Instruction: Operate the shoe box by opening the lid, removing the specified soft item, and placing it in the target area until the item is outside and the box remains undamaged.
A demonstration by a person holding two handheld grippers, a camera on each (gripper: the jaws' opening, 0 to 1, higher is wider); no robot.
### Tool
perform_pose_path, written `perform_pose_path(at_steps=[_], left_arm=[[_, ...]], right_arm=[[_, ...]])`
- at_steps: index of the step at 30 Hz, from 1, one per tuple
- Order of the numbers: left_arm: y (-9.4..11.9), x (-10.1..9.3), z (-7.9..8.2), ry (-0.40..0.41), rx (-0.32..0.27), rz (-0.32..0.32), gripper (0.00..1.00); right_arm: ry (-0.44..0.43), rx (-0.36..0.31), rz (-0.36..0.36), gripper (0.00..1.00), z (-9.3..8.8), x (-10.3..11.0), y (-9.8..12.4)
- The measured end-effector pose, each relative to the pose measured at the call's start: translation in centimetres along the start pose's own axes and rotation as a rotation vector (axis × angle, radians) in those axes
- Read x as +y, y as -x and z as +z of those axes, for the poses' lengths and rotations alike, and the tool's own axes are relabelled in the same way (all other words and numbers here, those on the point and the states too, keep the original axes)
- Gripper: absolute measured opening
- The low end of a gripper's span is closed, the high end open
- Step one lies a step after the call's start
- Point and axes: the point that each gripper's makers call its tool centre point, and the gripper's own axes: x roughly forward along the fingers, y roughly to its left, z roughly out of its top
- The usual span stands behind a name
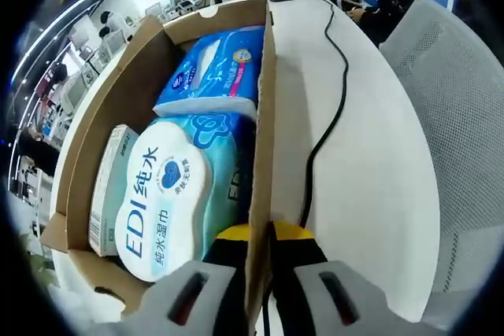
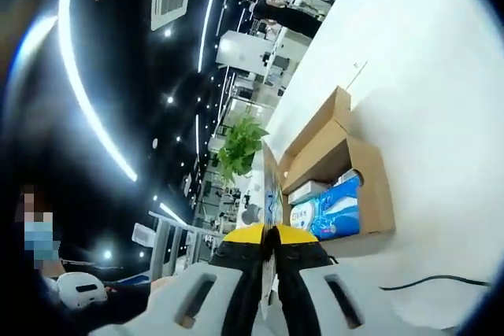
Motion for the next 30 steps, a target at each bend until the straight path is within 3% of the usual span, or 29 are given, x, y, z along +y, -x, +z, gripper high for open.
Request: perform_pose_path(at_steps=[9, 15, 30], left_arm=[[-0.1, 0.0, 0.0, -0.001, 0.0, 0.001, 0.03], [-0.1, 0.0, 0.0, 0.002, 0.002, -0.001, 0.03], [0.0, -0.1, 0.1, -0.001, 0.001, 0.002, 0.03]], right_arm=[[0.037, 0.018, -0.064, 0.0, 0.0, -0.6, 2.2], [0.049, -0.007, -0.081, 0.0, -0.8, 0.8, 3.6], [0.057, -0.033, -0.123, 0.0, -1.2, 1.2, 5.7]])
